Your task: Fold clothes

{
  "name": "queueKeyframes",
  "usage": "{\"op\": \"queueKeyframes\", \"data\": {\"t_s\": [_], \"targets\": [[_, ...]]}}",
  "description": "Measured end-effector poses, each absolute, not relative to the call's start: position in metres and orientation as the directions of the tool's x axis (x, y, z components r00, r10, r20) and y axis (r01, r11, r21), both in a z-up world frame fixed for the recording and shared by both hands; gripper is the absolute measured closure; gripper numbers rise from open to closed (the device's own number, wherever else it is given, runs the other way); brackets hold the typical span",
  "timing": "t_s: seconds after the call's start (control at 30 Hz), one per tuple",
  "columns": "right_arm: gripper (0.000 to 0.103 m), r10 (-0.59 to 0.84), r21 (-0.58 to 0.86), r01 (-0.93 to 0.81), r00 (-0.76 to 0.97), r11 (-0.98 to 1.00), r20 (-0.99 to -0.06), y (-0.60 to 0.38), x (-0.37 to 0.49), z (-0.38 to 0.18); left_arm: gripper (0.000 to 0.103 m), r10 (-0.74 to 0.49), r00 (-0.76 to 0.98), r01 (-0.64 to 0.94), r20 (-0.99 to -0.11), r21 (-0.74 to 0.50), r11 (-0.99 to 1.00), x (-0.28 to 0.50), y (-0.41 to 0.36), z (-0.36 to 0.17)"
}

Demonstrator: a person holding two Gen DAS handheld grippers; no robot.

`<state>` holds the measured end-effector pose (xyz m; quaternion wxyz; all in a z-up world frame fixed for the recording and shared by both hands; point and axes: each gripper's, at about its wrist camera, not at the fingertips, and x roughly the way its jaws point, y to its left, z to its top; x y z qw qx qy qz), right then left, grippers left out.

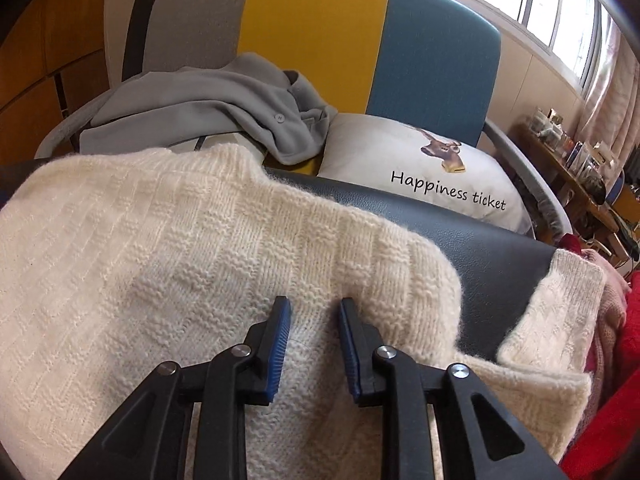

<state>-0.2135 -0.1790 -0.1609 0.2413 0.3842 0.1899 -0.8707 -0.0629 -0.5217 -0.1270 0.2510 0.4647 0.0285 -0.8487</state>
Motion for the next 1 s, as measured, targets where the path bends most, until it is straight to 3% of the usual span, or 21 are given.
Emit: {"op": "queueKeyframes", "data": {"t_s": [0.17,0.37,0.5,0.6,0.67,0.7,0.73,0.9,1.0], "targets": [[0.078,-0.274,-0.145,0.566,-0.588,-0.811,-0.761,-0.179,-0.212,-0.155,0.06,-0.221,-0.604,0.342,-0.766,0.001,-0.94,0.015,-0.476,-0.087],[0.077,-0.383,-0.069,0.627,-0.556,-0.776,-0.738,-0.17,-0.158,-0.117,0.06,-0.081,-0.582,0.182,-0.809,-0.033,-0.983,0.091,-0.395,-0.11],[0.074,-0.444,-0.007,0.686,-0.479,-0.728,-0.757,-0.16,-0.099,-0.114,0.06,-0.025,-0.544,0.203,-0.839,-0.102,-0.974,0.105,-0.376,-0.134],[0.074,-0.445,0.011,0.707,-0.432,-0.707,-0.785,-0.152,-0.056,-0.125,0.06,-0.059,-0.521,0.265,-0.852,-0.096,-0.959,0.118,-0.361,-0.149],[0.074,-0.431,0.015,0.707,-0.414,-0.707,-0.802,-0.142,-0.03,-0.136,0.068,-0.071,-0.521,0.309,-0.85,-0.111,-0.944,0.132,-0.357,-0.148],[0.074,-0.423,0.015,0.702,-0.411,-0.712,-0.807,-0.136,-0.019,-0.141,0.083,-0.067,-0.521,0.335,-0.851,-0.131,-0.933,0.141,-0.357,-0.148],[0.073,-0.426,0.018,0.696,-0.418,-0.718,-0.802,-0.127,-0.012,-0.145,0.088,-0.063,-0.521,0.36,-0.851,-0.152,-0.921,0.15,-0.358,-0.147],[0.073,-0.439,0.036,0.67,-0.444,-0.742,-0.781,-0.092,0.007,-0.153,0.088,-0.094,-0.517,0.437,-0.851,-0.168,-0.884,0.204,-0.346,-0.145],[0.073,-0.491,0.114,0.656,-0.428,-0.747,-0.759,-0.074,0.003,-0.155,0.081,-0.069,-0.549,0.481,-0.833,-0.247,-0.841,0.238,-0.346,-0.137]]}}
